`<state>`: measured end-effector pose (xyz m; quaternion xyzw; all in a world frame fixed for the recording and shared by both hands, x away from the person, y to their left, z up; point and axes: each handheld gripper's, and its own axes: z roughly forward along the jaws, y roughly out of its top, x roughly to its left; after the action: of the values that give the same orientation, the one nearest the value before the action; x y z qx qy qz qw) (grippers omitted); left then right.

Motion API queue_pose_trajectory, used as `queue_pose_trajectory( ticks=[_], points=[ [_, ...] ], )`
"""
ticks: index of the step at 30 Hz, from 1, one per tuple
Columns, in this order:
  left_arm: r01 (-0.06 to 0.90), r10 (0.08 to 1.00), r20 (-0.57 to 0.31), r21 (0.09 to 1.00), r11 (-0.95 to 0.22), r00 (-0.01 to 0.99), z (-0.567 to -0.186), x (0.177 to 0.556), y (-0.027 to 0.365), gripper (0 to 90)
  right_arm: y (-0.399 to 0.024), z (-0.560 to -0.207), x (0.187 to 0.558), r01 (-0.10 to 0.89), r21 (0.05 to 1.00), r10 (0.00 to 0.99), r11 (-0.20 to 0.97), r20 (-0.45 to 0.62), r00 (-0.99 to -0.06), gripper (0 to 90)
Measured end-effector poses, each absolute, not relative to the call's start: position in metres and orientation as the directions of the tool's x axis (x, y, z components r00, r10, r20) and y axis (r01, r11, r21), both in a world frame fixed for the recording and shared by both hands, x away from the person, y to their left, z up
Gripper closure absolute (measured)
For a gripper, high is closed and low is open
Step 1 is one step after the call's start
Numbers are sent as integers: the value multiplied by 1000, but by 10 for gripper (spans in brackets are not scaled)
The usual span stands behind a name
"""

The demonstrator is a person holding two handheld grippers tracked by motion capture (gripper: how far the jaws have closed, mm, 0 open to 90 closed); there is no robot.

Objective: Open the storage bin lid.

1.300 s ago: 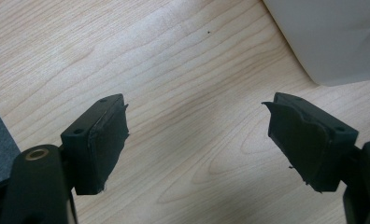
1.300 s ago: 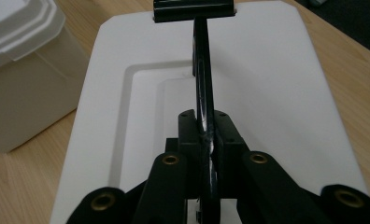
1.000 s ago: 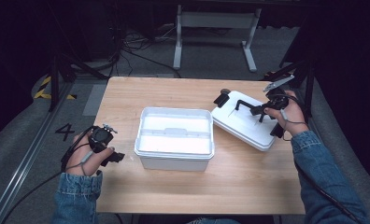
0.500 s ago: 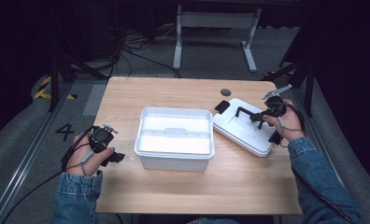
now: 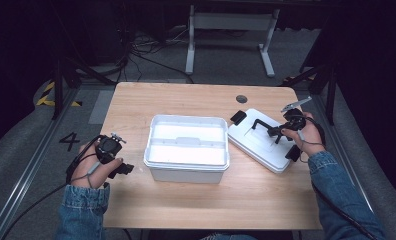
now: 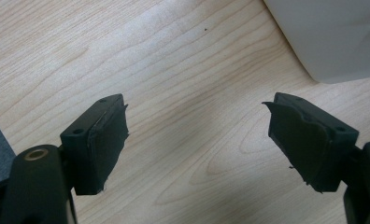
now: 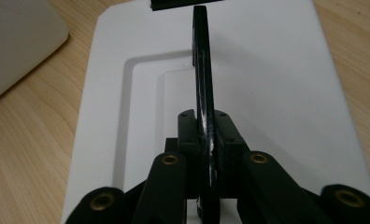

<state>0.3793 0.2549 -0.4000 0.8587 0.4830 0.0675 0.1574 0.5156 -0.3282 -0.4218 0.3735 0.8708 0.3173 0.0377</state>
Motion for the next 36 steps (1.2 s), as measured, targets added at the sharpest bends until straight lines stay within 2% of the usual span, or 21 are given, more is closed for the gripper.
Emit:
queue_pose_trajectory(
  ticks=[9, 12, 16, 20, 28, 36],
  points=[
    [806, 847, -37, 333, -489, 530, -401, 383, 253, 201, -331, -428, 515, 651, 573, 688, 498, 196, -699, 830],
    [802, 842, -40, 333, -496, 537, -401, 385, 252, 201, -332, -428, 515, 662, 568, 697, 489, 202, -688, 756],
    [797, 839, -30, 332, -505, 544, -401, 388, 251, 200, -333, -425, 513, 639, 602, 699, 479, 178, -692, 598],
    [789, 831, -25, 331, -518, 556, -402, 391, 248, 200, -334, -418, 510, 620, 628, 707, 470, 152, -691, 532],
    [797, 836, -35, 328, -507, 547, -401, 390, 247, 199, -324, -394, 492, 536, 674, 672, 508, 79, -737, 500],
    [798, 837, -36, 328, -506, 546, -403, 386, 249, 200, -307, -372, 462, 465, 708, 609, 531, 62, -790, 496]
  ],
)
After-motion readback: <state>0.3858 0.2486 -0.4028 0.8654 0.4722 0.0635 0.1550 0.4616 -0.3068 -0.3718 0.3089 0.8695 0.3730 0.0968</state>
